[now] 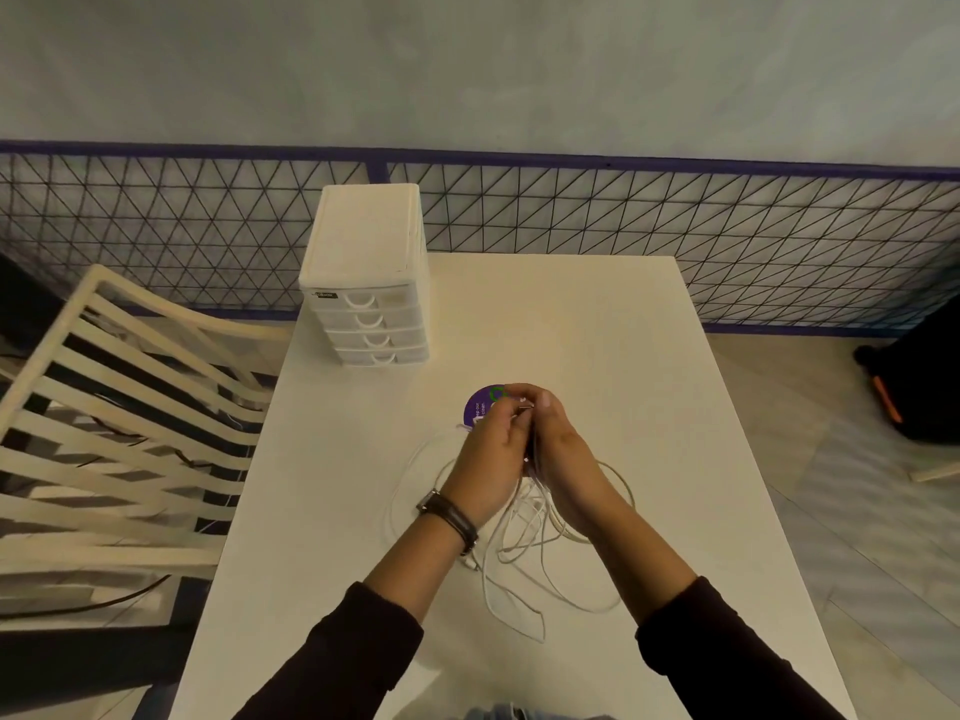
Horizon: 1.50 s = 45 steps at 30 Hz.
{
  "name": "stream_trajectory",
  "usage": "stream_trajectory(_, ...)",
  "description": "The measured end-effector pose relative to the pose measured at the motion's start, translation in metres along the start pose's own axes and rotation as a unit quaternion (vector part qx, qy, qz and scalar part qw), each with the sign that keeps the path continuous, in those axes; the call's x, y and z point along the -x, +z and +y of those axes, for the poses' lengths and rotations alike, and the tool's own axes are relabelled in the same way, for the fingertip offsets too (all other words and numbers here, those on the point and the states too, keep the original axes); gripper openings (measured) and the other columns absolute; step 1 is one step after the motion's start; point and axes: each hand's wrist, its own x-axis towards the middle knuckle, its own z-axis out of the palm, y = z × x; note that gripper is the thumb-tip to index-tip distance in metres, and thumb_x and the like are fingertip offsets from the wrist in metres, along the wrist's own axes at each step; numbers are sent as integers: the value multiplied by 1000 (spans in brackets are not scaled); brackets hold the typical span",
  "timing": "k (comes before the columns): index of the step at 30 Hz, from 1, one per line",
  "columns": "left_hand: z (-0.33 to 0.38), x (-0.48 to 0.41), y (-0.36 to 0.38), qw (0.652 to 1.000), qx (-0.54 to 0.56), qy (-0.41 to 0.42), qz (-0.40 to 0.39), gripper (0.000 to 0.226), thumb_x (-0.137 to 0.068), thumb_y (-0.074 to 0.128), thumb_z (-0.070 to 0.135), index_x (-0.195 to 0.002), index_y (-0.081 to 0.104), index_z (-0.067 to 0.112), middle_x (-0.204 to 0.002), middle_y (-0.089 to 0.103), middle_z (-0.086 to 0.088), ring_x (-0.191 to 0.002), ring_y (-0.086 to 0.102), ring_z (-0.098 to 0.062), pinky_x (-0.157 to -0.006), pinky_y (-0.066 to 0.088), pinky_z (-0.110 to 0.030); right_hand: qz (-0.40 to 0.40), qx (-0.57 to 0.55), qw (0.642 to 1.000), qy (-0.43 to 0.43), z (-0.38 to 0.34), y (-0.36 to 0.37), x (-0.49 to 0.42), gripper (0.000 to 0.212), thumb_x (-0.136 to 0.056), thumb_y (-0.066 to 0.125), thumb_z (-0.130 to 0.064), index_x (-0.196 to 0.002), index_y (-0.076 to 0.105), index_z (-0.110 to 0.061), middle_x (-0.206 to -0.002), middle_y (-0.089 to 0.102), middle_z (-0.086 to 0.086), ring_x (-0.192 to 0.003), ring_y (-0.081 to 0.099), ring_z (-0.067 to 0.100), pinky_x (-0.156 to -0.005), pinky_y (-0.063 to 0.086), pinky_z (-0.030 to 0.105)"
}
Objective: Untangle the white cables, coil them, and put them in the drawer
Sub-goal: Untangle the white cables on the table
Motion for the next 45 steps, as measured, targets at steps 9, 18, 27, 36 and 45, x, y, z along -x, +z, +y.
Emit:
stream_trajectory(9,3,0,-2,999,-41,0,-12,19,-99,34,20,-102,52,13,-79,58,-2,-66,56,-14,-57,46,-28,-69,-30,995,58,-5,-7,2,51,-92,37,-52,-138,26,-35,-117,60,16,-121,47,45,-101,42,56)
stream_trajectory(18,21,-10,-19,994,103,15,-32,18,-99,38,27,-94,55,24,-113,61,6,-86,62,-29,-59,53,-34,-173,73,982,8,-12,-25,1,6,-94,51,-12,-94,56,-8,-71,66,12,-71,57,21,-74,46,31)
stream_trajectory(27,13,-5,-24,897,394,-69,189,15,-93,52,17,-108,54,16,-118,55,-2,-95,59,-10,-77,55,-35,-108,128,984,-62,9,-18,13,30,-99,39,-25,-79,60,-17,-62,58,3,-62,53,15,-75,42,35)
stream_trajectory(36,-6,2,-28,962,170,-204,-61,9,-91,56,16,-94,65,17,-94,66,-2,-91,59,-13,-90,43,-36,-139,256,955,-58,15,-20,15,37,-100,39,-29,-76,64,-16,-75,69,-4,-83,62,18,-86,46,37)
stream_trajectory(45,-76,-45,-76,938,189,-238,169,31,-85,57,-6,-116,59,-7,-97,63,-12,-76,59,-16,-72,55,-21,30,-129,987,-91,-99,-99,-26,40,-103,21,-25,-84,54,-12,-94,73,12,-101,67,28,-91,52,40)
